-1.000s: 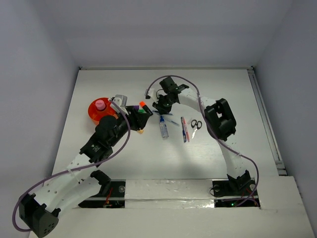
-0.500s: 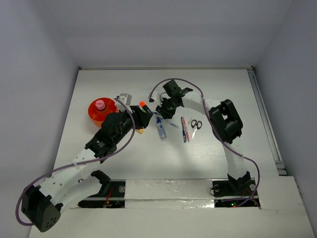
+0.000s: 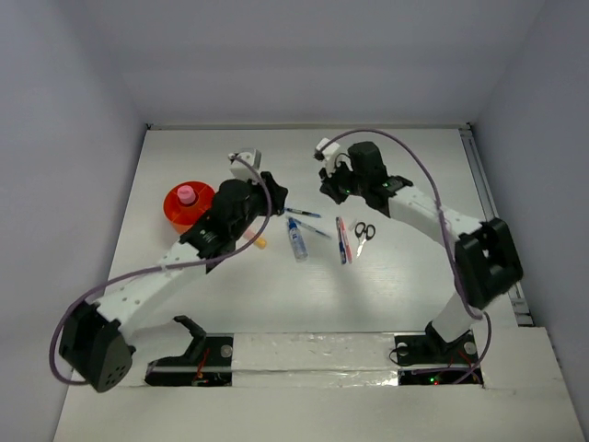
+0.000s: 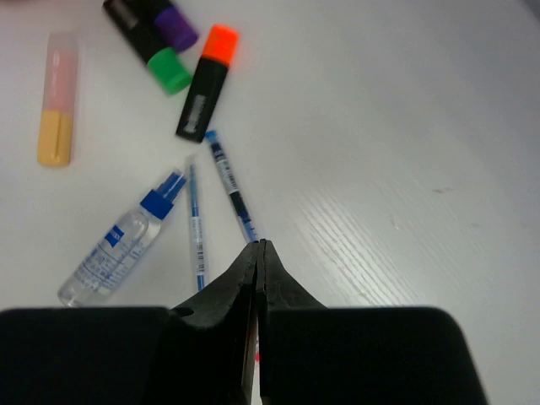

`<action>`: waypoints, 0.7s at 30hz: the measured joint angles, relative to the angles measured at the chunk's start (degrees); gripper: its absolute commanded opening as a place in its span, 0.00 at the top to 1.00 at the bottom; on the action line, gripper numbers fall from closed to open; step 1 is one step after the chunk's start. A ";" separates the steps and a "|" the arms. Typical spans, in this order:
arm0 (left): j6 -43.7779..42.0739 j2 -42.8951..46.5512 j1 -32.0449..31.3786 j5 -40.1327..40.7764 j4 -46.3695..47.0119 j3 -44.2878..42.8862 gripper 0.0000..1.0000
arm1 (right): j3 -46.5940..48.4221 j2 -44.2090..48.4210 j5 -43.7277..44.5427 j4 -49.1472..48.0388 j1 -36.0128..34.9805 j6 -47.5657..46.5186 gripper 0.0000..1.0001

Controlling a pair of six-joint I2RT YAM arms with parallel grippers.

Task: Sort the stationery into containers
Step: Move the pen to the center of the board.

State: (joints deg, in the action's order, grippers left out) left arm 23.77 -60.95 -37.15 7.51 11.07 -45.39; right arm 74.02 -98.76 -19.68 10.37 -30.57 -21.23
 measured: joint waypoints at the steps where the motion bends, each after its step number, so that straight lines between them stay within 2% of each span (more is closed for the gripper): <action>1: -0.87 -3.52 0.00 0.04 -0.79 -2.38 0.75 | -3.02 2.95 1.33 -2.69 0.44 3.19 1.00; 2: -1.77 -6.64 0.00 0.07 -1.42 -4.68 0.88 | -7.06 6.56 2.91 -6.45 0.81 7.26 1.00; 4: -4.55 -11.91 0.00 0.22 -2.69 -8.57 0.99 | -13.90 12.79 5.66 -11.43 1.38 14.45 1.00; 7: -9.90 -20.87 0.00 -0.96 -3.26 -15.10 0.99 | -25.05 21.68 10.56 -16.79 1.51 25.92 1.00; 10: -17.05 -27.56 -0.02 -3.98 -4.09 -19.80 0.95 | -33.88 30.01 14.93 -18.40 1.51 35.15 1.00; 13: -24.30 -34.40 -0.28 -6.36 -6.99 -25.31 0.77 | -39.54 38.66 17.90 -17.81 1.53 41.38 1.00; 14: -26.71 -36.76 -0.44 -6.91 -8.26 -27.19 0.67 | -40.89 41.94 18.49 -17.31 1.51 42.84 1.00; 15: -28.81 -38.73 -0.68 -7.13 -9.49 -28.63 0.63 | -41.66 44.94 18.97 -16.76 1.53 44.00 1.00; 17: -32.30 -42.36 -0.76 -7.37 -12.00 -30.69 0.56 | -42.71 50.69 20.00 -15.91 1.51 45.31 1.00; 20: -36.81 -45.90 -1.31 -7.54 -16.15 -31.54 0.52 | -43.01 57.86 21.07 -14.36 1.51 46.03 0.97; 21: -38.01 -46.62 -1.49 -7.54 -17.64 -31.56 0.52 | -43.01 59.41 21.29 -13.97 1.51 46.10 0.89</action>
State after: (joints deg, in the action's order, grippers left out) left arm -14.24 -107.57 -38.63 -0.03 -6.57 -76.95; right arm 31.00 -39.35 1.61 -3.60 -29.06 24.86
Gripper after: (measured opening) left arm 0.472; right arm 0.023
